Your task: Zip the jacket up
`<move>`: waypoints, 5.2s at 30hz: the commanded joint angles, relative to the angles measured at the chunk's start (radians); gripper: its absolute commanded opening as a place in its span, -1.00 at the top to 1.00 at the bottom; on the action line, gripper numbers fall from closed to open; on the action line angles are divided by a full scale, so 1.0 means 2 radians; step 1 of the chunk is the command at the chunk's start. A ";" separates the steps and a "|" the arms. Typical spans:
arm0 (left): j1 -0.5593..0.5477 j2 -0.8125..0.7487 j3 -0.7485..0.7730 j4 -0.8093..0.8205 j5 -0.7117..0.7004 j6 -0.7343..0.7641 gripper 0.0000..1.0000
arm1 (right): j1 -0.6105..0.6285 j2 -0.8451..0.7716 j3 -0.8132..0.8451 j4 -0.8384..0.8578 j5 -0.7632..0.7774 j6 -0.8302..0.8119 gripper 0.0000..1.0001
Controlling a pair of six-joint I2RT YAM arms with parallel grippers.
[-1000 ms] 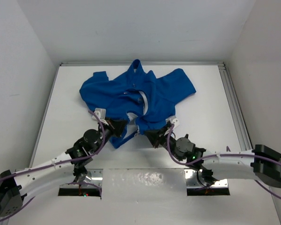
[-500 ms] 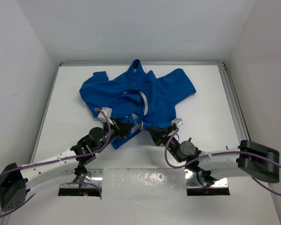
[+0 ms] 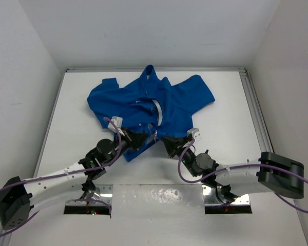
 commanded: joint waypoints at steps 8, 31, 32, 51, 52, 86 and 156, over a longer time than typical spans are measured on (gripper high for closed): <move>-0.026 0.012 0.013 0.055 -0.023 0.019 1.00 | 0.018 0.011 0.038 0.051 0.031 -0.032 1.00; -0.031 0.001 0.008 0.068 -0.028 0.029 1.00 | 0.033 0.021 0.038 0.042 0.056 -0.044 1.00; -0.031 0.001 0.008 0.069 -0.027 0.029 1.00 | 0.033 0.021 0.038 0.040 0.056 -0.044 1.00; -0.035 0.012 0.008 0.080 -0.016 0.028 1.00 | 0.034 0.027 0.048 0.032 0.056 -0.049 1.00; -0.035 0.011 0.008 0.080 -0.016 0.028 1.00 | 0.034 0.027 0.049 0.032 0.056 -0.049 1.00; -0.042 -0.001 -0.002 0.077 -0.037 0.022 1.00 | 0.050 0.035 0.058 0.036 0.086 -0.076 1.00; -0.050 -0.002 -0.009 0.081 -0.047 0.018 1.00 | 0.061 0.044 0.070 0.043 0.099 -0.104 1.00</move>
